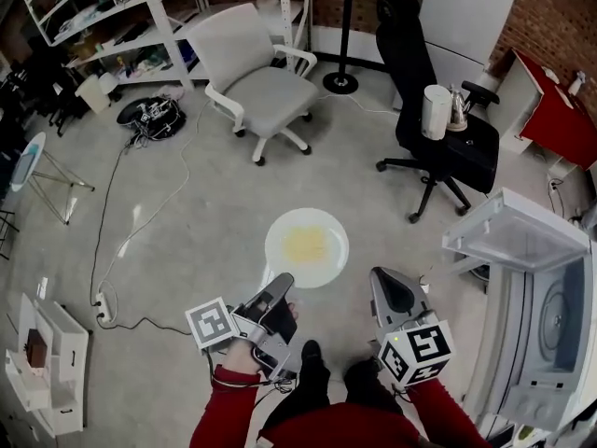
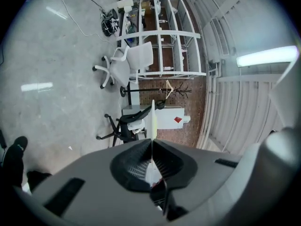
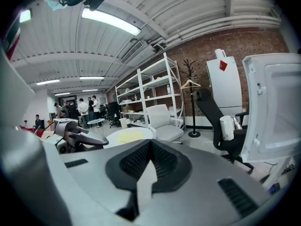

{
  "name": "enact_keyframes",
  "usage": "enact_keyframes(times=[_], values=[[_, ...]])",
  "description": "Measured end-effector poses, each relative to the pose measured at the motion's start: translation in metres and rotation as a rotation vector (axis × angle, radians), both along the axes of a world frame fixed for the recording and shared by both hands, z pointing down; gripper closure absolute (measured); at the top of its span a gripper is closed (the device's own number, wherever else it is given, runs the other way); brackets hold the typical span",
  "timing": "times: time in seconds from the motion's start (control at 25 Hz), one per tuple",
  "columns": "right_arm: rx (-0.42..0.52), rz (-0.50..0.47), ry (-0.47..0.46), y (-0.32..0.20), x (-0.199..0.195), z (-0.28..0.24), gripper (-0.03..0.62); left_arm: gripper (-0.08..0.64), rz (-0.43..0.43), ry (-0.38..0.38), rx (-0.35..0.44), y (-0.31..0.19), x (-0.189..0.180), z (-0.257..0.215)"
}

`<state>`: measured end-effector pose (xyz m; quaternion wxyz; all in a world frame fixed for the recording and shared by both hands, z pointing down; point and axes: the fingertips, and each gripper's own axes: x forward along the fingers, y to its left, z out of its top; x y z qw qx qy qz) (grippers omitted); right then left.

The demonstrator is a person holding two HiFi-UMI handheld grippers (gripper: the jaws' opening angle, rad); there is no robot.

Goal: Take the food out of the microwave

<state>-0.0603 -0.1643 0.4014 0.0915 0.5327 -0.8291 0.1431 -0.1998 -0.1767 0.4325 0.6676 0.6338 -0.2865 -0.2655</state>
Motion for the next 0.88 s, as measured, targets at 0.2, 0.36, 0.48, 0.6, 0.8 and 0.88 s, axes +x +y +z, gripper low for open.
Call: enact_keyframes(times=[0.2,0.36,0.48,0.6,0.8,0.88], values=[[-0.015,-0.057,-0.008,-0.006,-0.027,0.005,0.581,0.542,-0.07,0.002,0.009,-0.001,-0.029,0.0],[-0.027,-0.102,-0.017,-0.01,-0.045,0.009,0.581,0.541,-0.112,0.011,0.008,0.001,-0.046,0.0],[-0.035,-0.137,-0.027,-0.014,-0.06,0.01,0.581,0.542,-0.142,0.015,0.008,0.002,-0.058,0.0],[-0.033,-0.171,-0.029,-0.017,-0.072,0.01,0.581,0.542,-0.167,0.015,0.01,0.003,-0.069,0.001],[-0.04,-0.209,-0.028,-0.018,-0.088,0.011,0.581,0.541,-0.199,0.02,0.006,0.005,-0.082,0.001],[-0.044,-0.219,-0.029,-0.019,-0.092,0.012,0.581,0.541,-0.209,0.02,0.006,0.005,-0.084,0.001]])
